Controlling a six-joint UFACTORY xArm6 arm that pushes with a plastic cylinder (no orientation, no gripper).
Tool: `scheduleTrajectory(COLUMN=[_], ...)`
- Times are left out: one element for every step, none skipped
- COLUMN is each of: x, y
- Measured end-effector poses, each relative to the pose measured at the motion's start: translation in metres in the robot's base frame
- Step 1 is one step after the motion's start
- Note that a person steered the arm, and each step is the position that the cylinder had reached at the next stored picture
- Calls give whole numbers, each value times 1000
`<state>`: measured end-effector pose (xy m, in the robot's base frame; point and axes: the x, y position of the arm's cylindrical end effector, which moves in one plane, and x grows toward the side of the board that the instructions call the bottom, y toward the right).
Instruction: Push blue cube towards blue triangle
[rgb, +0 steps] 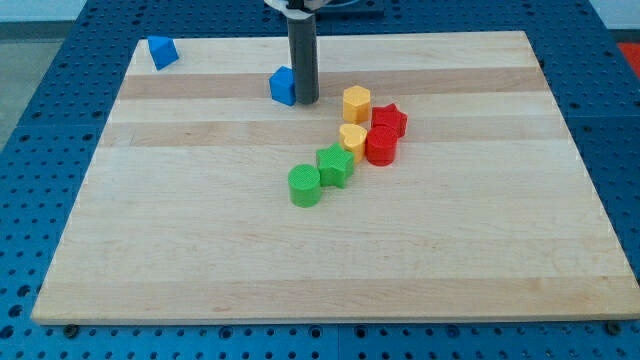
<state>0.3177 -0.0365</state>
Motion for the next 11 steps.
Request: scheduleTrajectory(x=[-11,-15,-16,-23,-38,-36,-21,-17,-17,-17,-17], y=[0,-7,-14,-9,-8,-8,-9,-31,-56,-76,-89])
